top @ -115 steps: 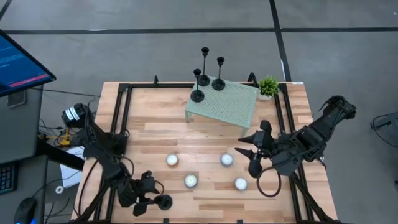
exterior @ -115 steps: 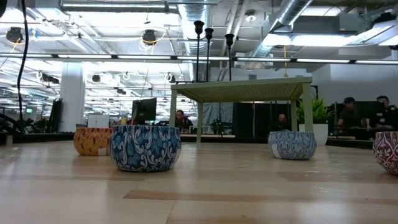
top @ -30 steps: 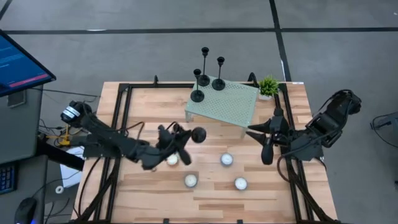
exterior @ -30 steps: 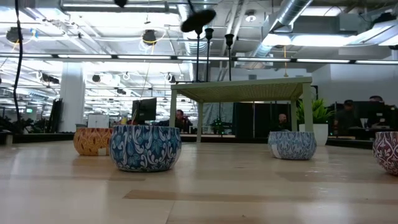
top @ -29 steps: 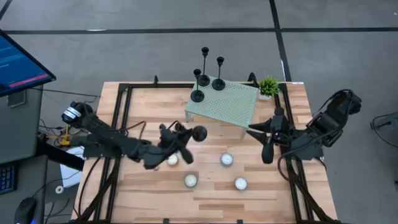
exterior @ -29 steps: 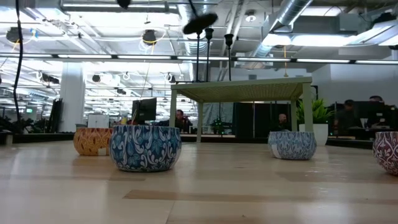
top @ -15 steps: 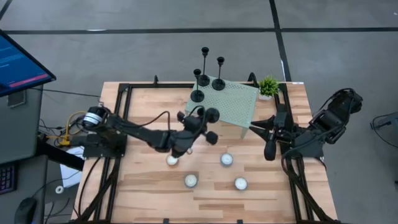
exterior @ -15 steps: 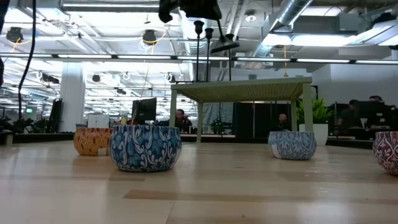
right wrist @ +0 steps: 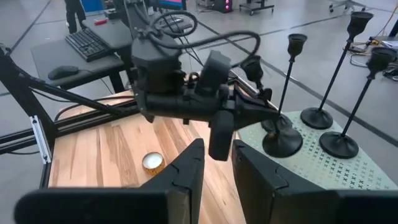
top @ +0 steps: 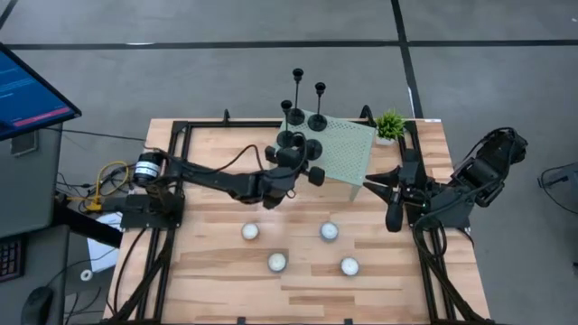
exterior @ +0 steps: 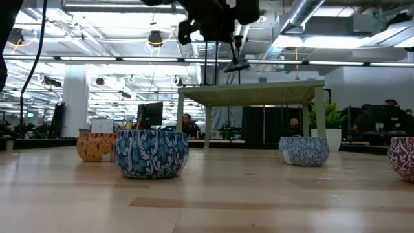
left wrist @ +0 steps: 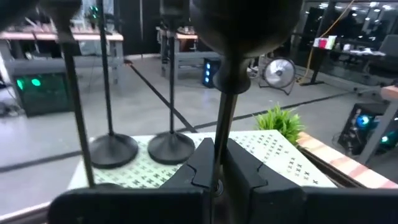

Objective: Pick & Place candle stick holders
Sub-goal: Put the black candle holder on the shelf

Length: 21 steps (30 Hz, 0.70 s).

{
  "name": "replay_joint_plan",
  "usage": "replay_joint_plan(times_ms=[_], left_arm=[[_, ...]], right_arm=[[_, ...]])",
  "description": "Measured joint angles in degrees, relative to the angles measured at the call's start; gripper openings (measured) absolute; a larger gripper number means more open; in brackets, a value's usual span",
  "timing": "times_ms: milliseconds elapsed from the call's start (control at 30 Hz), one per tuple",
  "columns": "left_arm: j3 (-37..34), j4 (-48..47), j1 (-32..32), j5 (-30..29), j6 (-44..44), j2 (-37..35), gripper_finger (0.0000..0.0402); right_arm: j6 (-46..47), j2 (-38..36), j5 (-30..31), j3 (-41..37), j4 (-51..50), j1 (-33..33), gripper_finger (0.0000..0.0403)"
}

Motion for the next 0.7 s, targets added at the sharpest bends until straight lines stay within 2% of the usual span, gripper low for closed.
replay_joint_plan(times_ms=[167,700], left_arm=[[0.0,0.0,0.8,1.0,-3.6,1.7,0.0013],[0.1,0.2,2.9,2.3,-2.6,3.5,0.0013]], right_arm=[[-0.9,0.0,0.0,0.0,0.0,0.0,0.0075],[-1.5,0.0,-0.3,0.0,-0.1,0.0,0.0075]])
